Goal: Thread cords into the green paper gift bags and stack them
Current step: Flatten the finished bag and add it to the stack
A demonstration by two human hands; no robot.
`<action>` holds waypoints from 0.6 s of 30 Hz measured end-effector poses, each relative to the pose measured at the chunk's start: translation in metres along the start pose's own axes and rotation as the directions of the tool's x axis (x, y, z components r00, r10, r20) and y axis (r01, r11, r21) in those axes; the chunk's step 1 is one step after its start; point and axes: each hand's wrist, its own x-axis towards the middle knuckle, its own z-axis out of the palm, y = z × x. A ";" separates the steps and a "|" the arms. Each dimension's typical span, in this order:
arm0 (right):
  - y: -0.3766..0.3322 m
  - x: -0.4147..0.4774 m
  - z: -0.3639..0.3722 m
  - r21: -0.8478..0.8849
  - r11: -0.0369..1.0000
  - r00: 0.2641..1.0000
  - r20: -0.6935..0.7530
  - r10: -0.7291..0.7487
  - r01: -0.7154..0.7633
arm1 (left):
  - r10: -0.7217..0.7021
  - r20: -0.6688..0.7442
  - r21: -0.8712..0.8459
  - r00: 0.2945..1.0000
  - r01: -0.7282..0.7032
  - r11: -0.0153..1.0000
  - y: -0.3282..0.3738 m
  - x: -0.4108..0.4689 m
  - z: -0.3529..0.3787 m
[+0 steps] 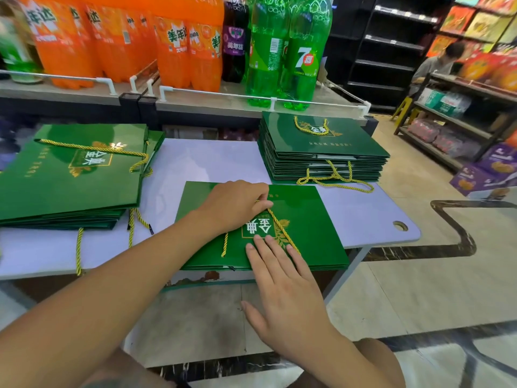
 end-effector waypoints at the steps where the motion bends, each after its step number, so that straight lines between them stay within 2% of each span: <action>1: 0.000 0.000 0.000 0.000 1.000 1.000 -0.001 -0.003 0.003 | -0.001 -0.007 -0.008 1.000 0.001 1.000 0.000 0.000 0.000; 11: 0.005 0.008 -0.011 0.037 0.999 0.999 0.030 -0.019 0.018 | -0.040 -0.002 -0.032 0.999 0.040 0.999 0.001 -0.001 -0.007; 15: 0.016 0.026 -0.036 0.202 0.979 0.999 0.040 -0.020 0.011 | -0.074 0.040 -0.063 0.996 0.077 0.995 0.003 -0.005 -0.022; 18: 0.030 0.043 -0.052 0.339 0.941 0.996 -0.081 0.024 0.006 | -0.118 0.018 -0.050 0.993 0.118 0.992 0.002 -0.014 -0.037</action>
